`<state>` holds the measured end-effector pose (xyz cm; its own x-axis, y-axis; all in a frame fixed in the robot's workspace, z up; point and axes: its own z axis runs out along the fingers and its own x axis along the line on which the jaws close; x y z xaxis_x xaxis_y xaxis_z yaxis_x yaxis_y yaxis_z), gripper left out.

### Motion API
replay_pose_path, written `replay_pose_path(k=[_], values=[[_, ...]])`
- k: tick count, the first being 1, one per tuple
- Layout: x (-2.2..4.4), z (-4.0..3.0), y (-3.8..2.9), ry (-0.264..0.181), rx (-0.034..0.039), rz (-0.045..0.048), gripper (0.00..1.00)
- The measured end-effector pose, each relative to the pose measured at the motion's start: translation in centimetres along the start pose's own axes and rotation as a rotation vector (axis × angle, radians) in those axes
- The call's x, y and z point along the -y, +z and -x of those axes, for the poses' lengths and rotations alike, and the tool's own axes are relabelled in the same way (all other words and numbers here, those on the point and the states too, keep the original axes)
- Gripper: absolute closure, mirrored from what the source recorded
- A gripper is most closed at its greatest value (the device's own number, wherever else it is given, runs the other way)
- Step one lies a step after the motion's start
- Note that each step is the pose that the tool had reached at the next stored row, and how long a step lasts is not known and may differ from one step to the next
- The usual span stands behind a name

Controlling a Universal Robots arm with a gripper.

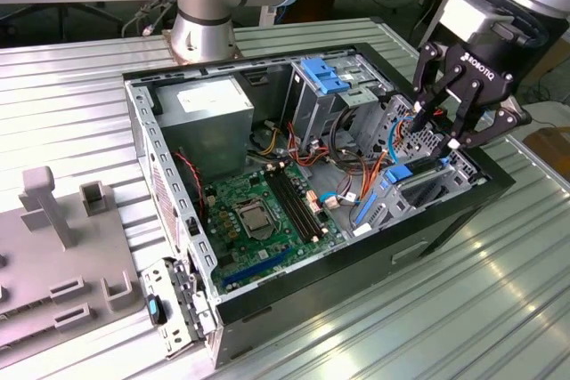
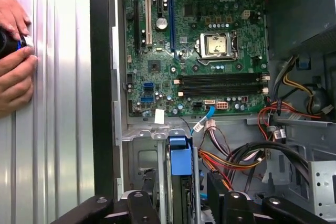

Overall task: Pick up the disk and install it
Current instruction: 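Insert the disk into the insertion slot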

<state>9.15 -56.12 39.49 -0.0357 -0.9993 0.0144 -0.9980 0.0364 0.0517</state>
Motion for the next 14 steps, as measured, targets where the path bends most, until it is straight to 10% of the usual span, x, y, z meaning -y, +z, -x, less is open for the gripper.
replay_pose_path(k=[9,14], values=[[0.01,0.02,-0.74,0.0,0.0001,0.0,0.51],[0.01,0.02,-0.78,0.0,0.0,-0.0001,0.88]])
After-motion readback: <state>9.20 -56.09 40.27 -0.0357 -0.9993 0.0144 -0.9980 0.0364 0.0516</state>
